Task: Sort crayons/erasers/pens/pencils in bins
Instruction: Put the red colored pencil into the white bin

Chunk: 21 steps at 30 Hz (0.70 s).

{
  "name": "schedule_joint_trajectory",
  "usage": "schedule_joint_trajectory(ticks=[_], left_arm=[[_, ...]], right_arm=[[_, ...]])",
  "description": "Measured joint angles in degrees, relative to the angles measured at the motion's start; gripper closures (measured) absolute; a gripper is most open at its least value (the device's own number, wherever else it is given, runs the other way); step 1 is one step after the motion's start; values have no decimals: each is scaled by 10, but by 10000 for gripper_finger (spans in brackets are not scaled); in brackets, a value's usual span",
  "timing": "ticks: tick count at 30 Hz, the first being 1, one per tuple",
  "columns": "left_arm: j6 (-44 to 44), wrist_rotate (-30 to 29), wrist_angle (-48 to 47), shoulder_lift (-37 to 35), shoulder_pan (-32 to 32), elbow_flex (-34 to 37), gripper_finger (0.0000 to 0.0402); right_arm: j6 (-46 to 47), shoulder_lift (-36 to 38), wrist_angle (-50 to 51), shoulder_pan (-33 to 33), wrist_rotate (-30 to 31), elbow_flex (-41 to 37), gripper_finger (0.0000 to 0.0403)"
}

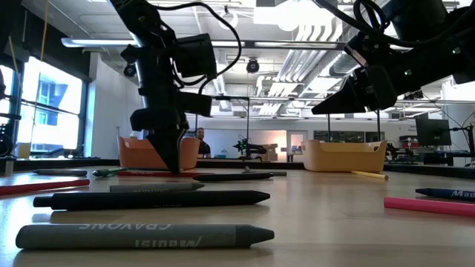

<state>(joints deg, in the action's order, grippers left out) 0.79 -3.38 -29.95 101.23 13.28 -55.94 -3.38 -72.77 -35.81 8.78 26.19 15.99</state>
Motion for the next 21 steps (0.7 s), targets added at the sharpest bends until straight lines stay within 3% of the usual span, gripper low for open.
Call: schedule_joint_trajectory(ticks=[14, 21], left_arm=[[25, -12, 18, 2, 5, 1, 311], [48, 19, 12, 28, 17, -2, 318]], right_arm=[[0, 0, 0, 0, -3, 0, 403], [0, 0, 1, 0, -3, 0, 403]])
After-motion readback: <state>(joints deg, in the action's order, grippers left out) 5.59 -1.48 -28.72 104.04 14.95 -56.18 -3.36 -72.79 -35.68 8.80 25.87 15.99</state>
